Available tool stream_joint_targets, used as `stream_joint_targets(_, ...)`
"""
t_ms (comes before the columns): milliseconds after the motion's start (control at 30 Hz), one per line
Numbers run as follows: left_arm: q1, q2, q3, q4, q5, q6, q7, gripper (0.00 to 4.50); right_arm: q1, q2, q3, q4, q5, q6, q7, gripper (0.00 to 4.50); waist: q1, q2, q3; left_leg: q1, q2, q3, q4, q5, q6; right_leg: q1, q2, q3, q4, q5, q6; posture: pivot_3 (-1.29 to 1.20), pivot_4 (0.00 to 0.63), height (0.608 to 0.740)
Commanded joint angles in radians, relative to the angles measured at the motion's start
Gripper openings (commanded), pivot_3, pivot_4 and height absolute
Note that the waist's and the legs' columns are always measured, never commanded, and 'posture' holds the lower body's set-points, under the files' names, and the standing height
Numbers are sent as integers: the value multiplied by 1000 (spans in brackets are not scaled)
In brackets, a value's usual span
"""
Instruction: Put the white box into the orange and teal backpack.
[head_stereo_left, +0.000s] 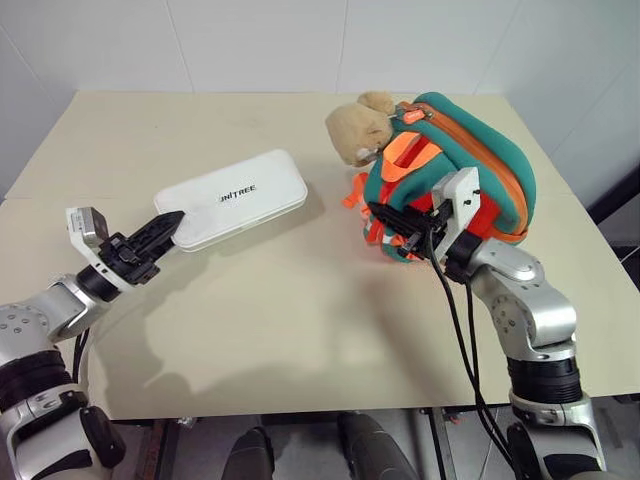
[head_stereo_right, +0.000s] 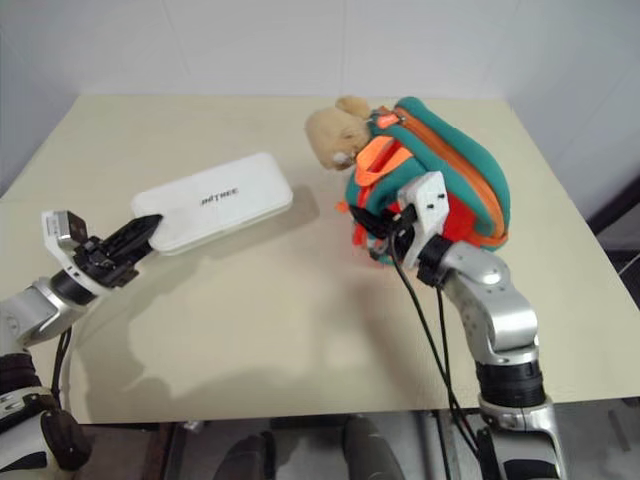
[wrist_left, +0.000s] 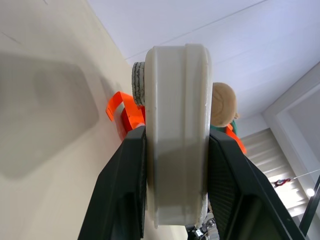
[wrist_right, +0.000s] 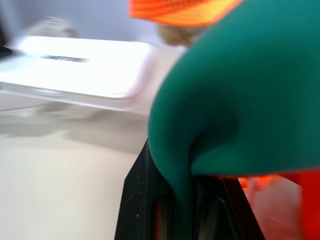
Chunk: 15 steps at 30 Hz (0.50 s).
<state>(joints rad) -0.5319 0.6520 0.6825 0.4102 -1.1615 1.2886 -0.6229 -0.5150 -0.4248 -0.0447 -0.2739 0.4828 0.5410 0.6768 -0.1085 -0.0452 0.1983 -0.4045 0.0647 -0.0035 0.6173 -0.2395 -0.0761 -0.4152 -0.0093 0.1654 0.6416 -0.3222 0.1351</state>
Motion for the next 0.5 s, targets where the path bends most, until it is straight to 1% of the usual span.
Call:
stream_joint_targets(33, -34, 36, -8, 6, 5, -24, -55, 1285, 16, -62, -3, -168, 161, 84, 116, 45, 1, 0, 0, 0, 0, 0, -1, 0, 0, 0, 0, 0, 0, 0, -1, 0, 150, 740)
stream_joint_targets(233, -46, 50, -37, 21, 27, -34, -95, 1284, 43, -157, -13, -243, 277, 136, 228, 45, 2, 0, 0, -1, 1, 0, -4, -1, -1, -2, 0, -1, -2, -2, -2, 0, 150, 740)
stream_joint_targets(500, -63, 105, -78, 48, 74, -62, -188, 1284, 50, -288, -19, -253, 322, 83, 442, 45, 10, 0, 0, -1, 1, 0, -4, -1, -1, -2, 0, -2, -3, -3, -2, 0, 150, 740)
